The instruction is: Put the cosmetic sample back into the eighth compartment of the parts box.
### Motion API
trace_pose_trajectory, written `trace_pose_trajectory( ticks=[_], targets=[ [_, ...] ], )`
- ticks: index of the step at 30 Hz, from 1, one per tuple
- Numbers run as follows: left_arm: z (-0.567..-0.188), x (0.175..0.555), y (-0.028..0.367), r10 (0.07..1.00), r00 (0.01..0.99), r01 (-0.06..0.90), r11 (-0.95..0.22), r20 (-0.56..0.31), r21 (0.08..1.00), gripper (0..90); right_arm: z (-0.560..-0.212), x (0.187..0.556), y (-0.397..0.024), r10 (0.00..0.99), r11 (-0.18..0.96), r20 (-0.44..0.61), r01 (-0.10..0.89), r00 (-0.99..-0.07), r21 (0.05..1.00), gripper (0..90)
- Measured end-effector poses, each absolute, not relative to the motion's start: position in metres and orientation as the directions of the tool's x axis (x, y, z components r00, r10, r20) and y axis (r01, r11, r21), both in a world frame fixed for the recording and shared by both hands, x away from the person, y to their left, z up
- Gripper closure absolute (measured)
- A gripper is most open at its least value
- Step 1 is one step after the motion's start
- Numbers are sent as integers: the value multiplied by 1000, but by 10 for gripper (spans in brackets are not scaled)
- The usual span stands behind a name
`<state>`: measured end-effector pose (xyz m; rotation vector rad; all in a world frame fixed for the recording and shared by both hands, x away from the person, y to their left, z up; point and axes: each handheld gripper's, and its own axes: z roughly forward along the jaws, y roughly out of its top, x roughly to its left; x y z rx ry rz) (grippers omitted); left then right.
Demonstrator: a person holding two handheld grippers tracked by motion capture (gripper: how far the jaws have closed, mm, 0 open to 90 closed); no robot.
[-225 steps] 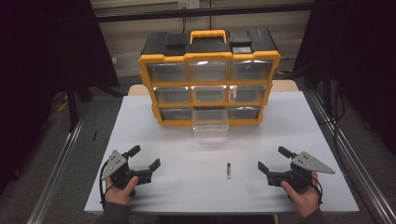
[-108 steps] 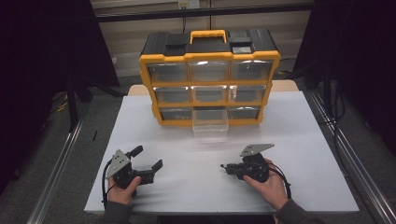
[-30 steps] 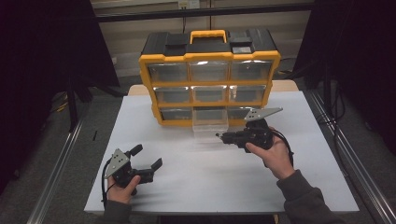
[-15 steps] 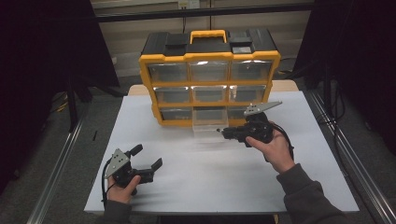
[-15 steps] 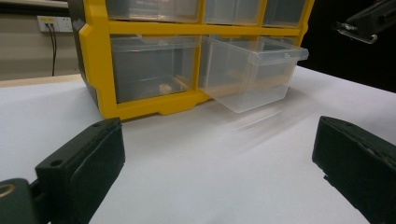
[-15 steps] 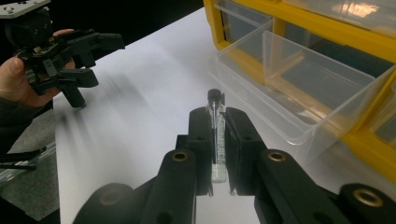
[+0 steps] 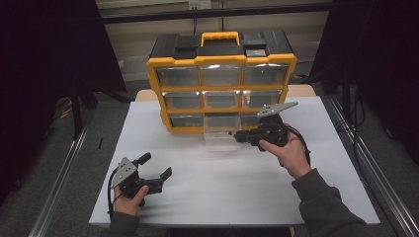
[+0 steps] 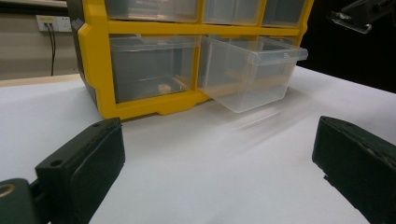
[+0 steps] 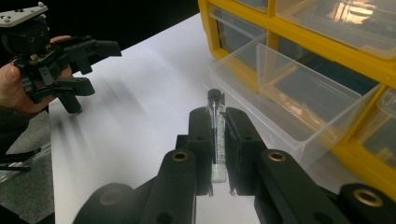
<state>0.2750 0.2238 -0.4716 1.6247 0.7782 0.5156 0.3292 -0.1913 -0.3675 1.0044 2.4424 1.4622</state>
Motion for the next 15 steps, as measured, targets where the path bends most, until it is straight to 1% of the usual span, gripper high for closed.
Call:
trace_pose_trajectory(
  ticks=[1,4,6,7,10,13,15],
  targets=[
    [-472,274,218,737,658,215,8,-151,977,26,-367,330,-191,596,314,219,475,-772,822,816],
    [-472,275,219,736,663,211,-10,-135,977,26,-366,331,-190,597,316,216,474,-773,822,815],
    [-472,274,218,737,660,213,6,-149,977,26,-365,333,-189,598,321,210,471,-774,822,815],
    [-472,275,219,736,663,211,-8,-137,977,26,-365,334,-189,600,320,211,473,-772,821,816],
    [-472,274,218,737,659,213,6,-149,977,26,-364,336,-188,605,317,210,475,-768,821,816],
    [-472,275,219,736,663,212,-8,-137,977,26,-362,337,-188,606,317,206,470,-769,824,816],
    [-472,275,218,735,661,214,8,-151,977,27,-361,338,-187,608,319,200,467,-768,825,815]
  ],
)
